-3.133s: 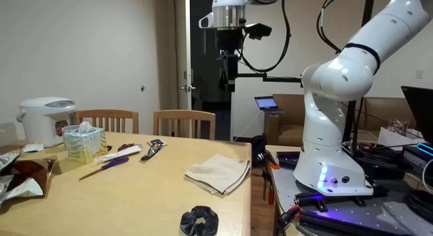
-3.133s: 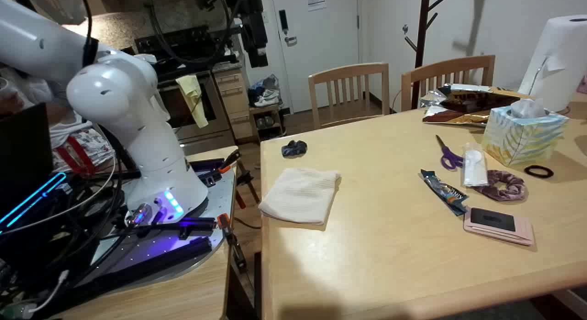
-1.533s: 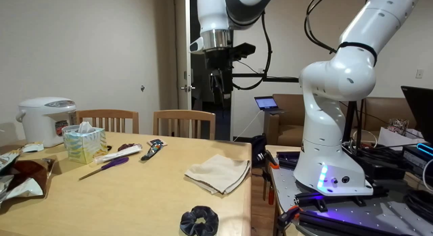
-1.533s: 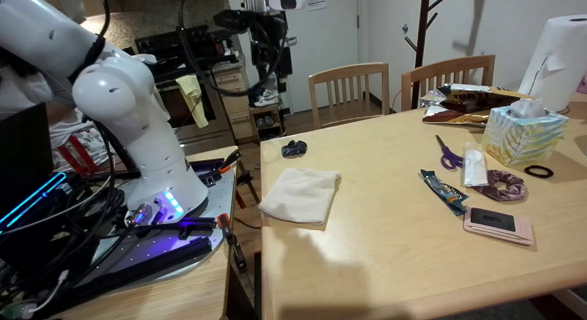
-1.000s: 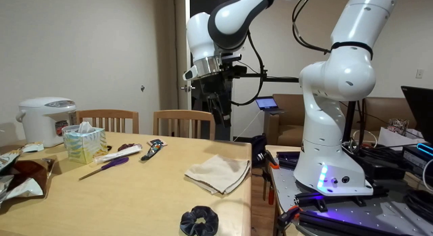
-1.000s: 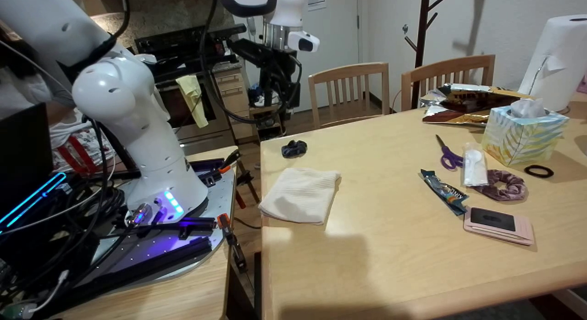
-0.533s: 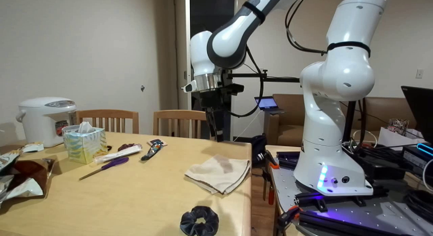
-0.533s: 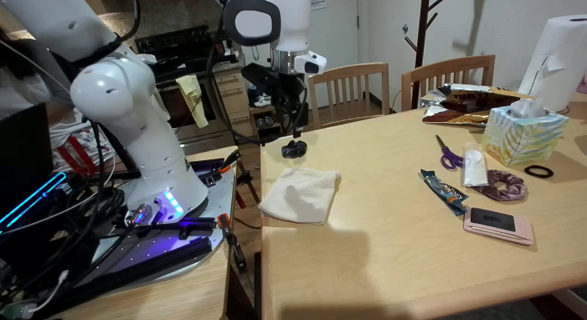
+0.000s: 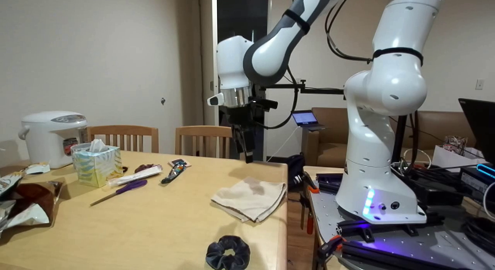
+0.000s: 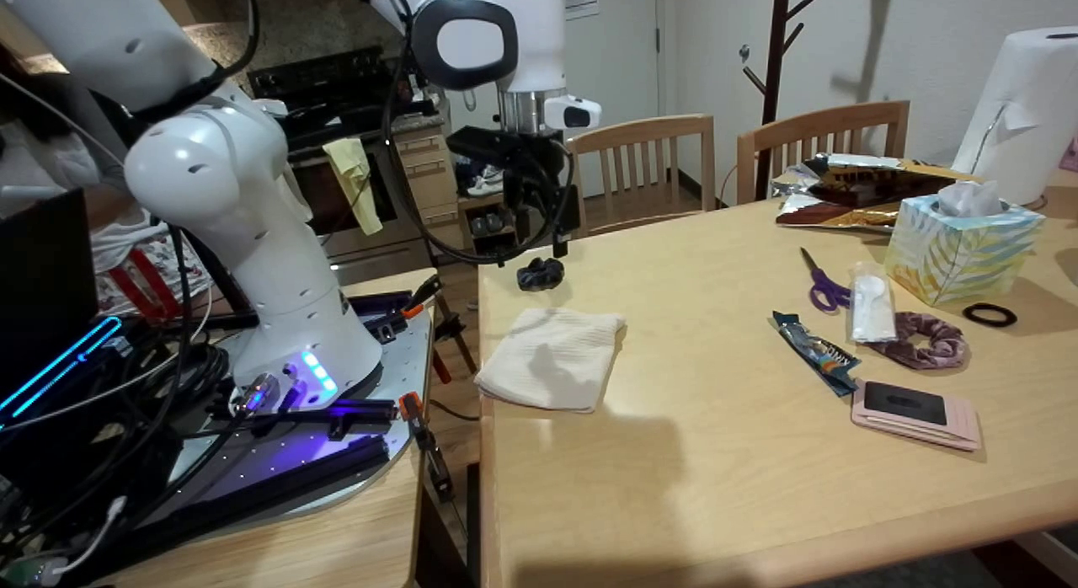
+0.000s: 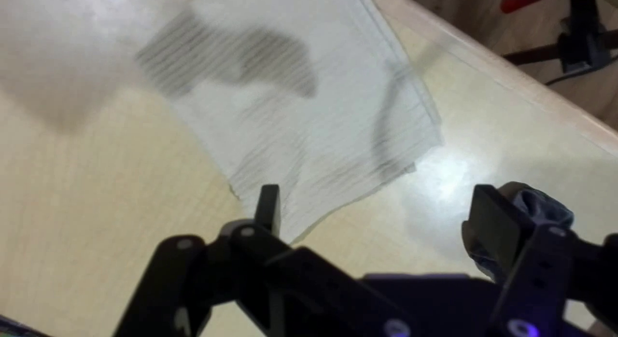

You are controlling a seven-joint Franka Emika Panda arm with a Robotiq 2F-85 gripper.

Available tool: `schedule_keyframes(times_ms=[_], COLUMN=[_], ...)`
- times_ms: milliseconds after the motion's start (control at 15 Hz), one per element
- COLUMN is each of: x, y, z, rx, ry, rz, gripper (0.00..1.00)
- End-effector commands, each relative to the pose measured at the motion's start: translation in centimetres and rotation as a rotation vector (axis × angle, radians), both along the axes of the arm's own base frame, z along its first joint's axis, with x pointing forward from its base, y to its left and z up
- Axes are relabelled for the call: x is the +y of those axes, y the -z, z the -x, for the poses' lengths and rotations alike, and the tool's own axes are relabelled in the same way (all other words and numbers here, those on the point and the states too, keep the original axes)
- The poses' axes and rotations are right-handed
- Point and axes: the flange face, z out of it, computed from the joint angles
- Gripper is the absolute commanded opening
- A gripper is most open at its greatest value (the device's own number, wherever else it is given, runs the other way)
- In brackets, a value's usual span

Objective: Wipe the table with the towel

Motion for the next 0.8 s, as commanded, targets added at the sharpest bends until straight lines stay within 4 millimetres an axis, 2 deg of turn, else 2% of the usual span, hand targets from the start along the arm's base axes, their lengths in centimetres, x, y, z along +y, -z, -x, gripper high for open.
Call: schedule_keyframes(times_ms=[0,400,733], x=[-0.5,-1.9,-4.1], y=[1.1,3.5,6.0], z=[-1.4,-1.3,-0.8], rx=[-0.017,-0.029,-0.044], ry=[-0.047,-0.048,0.019], rz=[0.114,-0.023,-0.144], gripper=[1.0,1.0,1.0])
